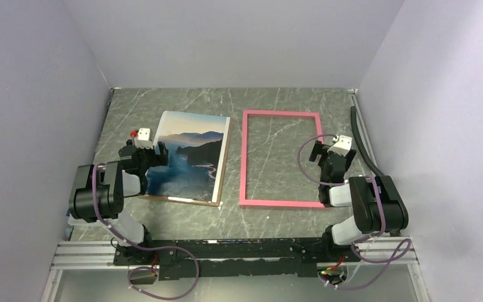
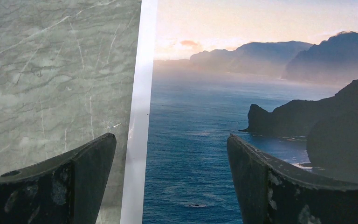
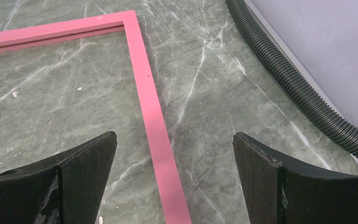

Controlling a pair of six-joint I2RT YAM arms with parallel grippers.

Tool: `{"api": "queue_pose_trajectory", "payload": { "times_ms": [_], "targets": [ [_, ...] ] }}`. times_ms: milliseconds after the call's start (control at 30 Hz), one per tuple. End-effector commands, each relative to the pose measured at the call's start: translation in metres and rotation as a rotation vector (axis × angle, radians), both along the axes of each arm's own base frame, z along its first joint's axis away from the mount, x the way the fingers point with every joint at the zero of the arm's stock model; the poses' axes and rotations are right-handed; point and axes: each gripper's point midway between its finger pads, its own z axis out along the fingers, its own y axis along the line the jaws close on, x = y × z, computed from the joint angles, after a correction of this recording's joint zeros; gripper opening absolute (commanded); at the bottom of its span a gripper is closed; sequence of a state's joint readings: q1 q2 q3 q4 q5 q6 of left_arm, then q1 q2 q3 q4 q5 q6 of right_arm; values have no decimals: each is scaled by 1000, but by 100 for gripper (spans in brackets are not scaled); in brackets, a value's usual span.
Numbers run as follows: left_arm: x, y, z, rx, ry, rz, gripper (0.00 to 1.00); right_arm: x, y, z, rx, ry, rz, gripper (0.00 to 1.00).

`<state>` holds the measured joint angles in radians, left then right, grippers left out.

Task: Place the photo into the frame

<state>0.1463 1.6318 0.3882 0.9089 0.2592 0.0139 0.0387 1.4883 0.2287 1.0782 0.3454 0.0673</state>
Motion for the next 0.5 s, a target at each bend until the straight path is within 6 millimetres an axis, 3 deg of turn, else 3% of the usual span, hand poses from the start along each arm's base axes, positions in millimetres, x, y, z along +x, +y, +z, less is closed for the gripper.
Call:
{"api": "queue_pose_trajectory", "payload": {
  "times_ms": [0, 467],
  "targets": [
    [8, 2, 11, 2, -45, 12, 94, 8, 0, 21, -4, -79, 5, 100],
    [7, 2, 12, 2, -46, 9, 94, 10, 0, 19, 4, -70, 12, 100]
  ]
}}
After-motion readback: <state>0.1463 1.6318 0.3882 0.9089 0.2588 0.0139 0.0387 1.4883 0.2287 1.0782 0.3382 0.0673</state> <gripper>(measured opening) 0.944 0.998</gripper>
